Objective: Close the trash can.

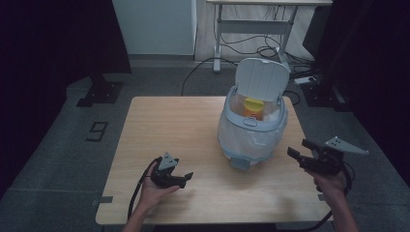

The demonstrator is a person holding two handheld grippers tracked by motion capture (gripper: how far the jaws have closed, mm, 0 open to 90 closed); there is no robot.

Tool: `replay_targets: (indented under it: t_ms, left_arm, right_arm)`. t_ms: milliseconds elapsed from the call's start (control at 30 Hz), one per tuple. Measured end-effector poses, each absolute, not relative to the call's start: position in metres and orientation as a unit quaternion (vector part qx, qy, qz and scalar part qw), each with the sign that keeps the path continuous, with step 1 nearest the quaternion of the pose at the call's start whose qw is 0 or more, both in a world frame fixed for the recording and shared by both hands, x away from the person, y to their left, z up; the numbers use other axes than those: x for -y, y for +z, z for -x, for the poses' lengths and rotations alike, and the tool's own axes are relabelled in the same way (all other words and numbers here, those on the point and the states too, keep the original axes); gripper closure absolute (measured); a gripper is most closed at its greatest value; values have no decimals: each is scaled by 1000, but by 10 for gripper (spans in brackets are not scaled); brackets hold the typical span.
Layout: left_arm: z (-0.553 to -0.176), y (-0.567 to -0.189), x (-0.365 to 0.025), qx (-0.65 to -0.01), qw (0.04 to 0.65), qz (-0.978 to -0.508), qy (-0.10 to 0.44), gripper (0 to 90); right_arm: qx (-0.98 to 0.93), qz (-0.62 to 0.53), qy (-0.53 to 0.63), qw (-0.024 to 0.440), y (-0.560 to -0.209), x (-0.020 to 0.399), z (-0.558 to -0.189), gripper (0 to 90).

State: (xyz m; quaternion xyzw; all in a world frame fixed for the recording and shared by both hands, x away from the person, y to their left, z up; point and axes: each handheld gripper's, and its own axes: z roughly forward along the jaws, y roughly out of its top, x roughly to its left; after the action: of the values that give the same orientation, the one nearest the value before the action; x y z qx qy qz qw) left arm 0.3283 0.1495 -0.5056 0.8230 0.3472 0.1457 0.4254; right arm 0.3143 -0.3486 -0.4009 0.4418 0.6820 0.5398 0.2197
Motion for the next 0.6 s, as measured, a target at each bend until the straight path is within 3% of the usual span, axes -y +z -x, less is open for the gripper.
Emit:
replay_targets:
  t_ms: [267, 600]
  left_arm:
    - [-329, -507, -148, -347, 425, -824, 144, 199]
    - [-329, -506, -150, -347, 425, -823, 144, 200]
  right_arm:
    - [-678, -432, 556, 211, -364, 348, -337, 208]
    - [-689, -424, 548, 213, -345, 336, -366, 207]
